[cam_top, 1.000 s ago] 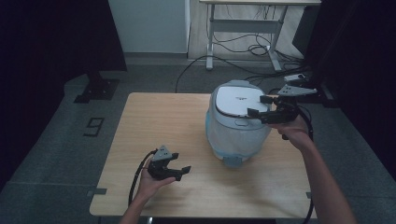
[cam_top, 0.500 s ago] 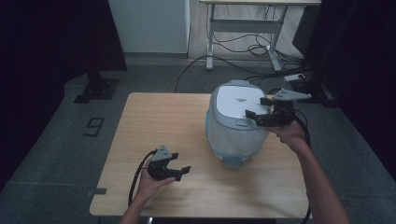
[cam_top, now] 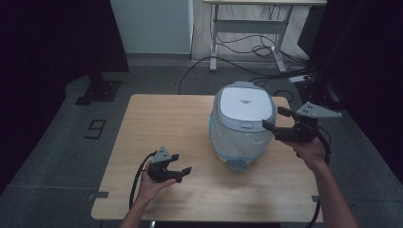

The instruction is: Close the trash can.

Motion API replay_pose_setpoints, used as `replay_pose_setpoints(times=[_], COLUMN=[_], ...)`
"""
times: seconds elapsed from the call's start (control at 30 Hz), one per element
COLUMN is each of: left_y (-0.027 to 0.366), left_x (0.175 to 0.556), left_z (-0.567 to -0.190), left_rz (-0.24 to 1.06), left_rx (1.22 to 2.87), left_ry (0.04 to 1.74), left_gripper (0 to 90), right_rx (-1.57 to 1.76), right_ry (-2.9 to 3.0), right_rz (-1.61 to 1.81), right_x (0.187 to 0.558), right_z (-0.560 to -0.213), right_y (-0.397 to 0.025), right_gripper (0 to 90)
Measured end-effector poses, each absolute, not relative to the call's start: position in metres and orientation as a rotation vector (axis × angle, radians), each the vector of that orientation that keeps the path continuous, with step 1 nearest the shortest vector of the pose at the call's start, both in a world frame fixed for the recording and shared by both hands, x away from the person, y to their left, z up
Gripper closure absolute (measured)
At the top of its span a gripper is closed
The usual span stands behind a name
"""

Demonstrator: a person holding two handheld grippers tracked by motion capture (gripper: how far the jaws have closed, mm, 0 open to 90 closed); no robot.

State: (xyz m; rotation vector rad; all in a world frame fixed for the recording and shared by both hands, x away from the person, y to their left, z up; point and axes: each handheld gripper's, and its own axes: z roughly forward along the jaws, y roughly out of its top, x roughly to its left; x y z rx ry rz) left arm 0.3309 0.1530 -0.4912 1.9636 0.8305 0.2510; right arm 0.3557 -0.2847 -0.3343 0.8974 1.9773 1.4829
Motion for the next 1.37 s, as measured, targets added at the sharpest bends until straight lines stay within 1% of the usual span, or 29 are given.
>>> replay_pose_setpoints(times=[0.23,0.4,0.7,1.07,1.13,1.37], left_y=[0.152,0.153,0.153,0.154,0.154,0.155], left_x=[0.332,0.332,0.332,0.333,0.334,0.334], left_z=[-0.492,-0.493,-0.493,-0.497,-0.498,-0.498], left_rz=[0.249,0.252,0.255,0.258,0.261,0.271], left_rx=[1.969,1.970,1.971,1.982,1.984,1.985], left_ry=[0.832,0.836,0.837,0.851,0.853,0.859], left_gripper=[22.0,22.0,22.0,22.0,22.0,22.0], right_rx=[0.900,0.920,1.024,1.173,1.186,1.186], right_ry=[1.958,1.928,1.912,1.943,1.968,1.960], right_rz=[1.512,1.540,1.574,1.535,1.509,1.499], right_x=[0.328,0.312,0.292,0.286,0.287,0.287], right_z=[-0.349,-0.366,-0.420,-0.487,-0.493,-0.496], right_y=[-0.296,-0.306,-0.319,-0.330,-0.330,-0.332], right_gripper=[18.5,18.9,19.2,19.2,19.2,19.3])
